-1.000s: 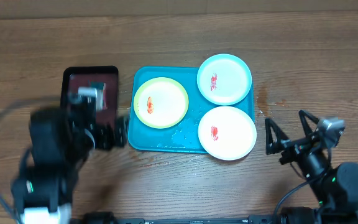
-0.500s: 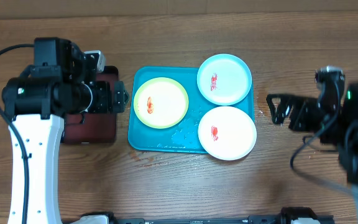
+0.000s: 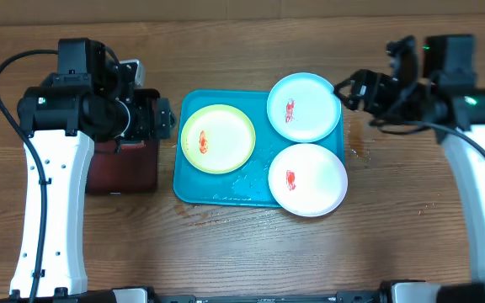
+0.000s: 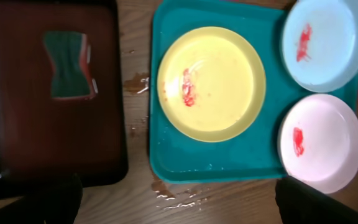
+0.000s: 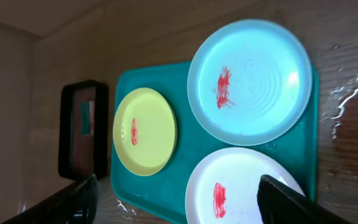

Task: Clean dirty plates on tray and stack at the side
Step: 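Move the left gripper to the sponge and the right gripper toward the yellow plate, then grasp the sponge with the left gripper and the yellow plate rim with the right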

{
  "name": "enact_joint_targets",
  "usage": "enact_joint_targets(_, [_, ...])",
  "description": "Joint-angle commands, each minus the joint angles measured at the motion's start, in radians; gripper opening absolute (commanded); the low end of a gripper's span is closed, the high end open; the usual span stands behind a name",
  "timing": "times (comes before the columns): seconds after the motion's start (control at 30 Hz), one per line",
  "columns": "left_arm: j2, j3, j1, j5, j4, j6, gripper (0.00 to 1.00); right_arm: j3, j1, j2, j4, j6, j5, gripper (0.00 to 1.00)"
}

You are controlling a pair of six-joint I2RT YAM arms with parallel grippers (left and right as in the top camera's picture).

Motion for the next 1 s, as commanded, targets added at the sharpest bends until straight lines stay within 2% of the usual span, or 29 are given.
enact_joint_targets(0.0, [0.004, 0.024, 0.006, -0.145, 0.004, -0.104, 0.99, 0.019, 0.109, 0.063, 0.024, 0.126, 0.109, 0.81])
enact_joint_targets(0.13, [0.005, 0.024, 0.006, -0.238, 0.008, -0.144, 1.0, 0.019, 0.247, 0.161, 0.102, 0.184, 0.231, 0.73])
enact_joint_targets(0.33, [0.013, 0.024, 0.006, -0.259, 0.007, -0.145, 1.0, 0.019, 0.369, 0.301, 0.238, 0.211, 0.293, 0.66])
enact_joint_targets(0.53, [0.014, 0.024, 0.005, -0.256, -0.009, -0.144, 1.0, 0.019, 0.428, 0.418, 0.285, 0.222, 0.405, 0.52])
enact_joint_targets(0.73, [0.014, 0.024, 0.005, -0.256, -0.011, -0.144, 1.0, 0.019, 0.467, 0.516, 0.325, 0.226, 0.41, 0.34])
enact_joint_targets(0.97, [0.015, 0.024, 0.005, -0.265, -0.01, -0.142, 1.0, 0.019, 0.482, 0.563, 0.354, 0.256, 0.409, 0.29])
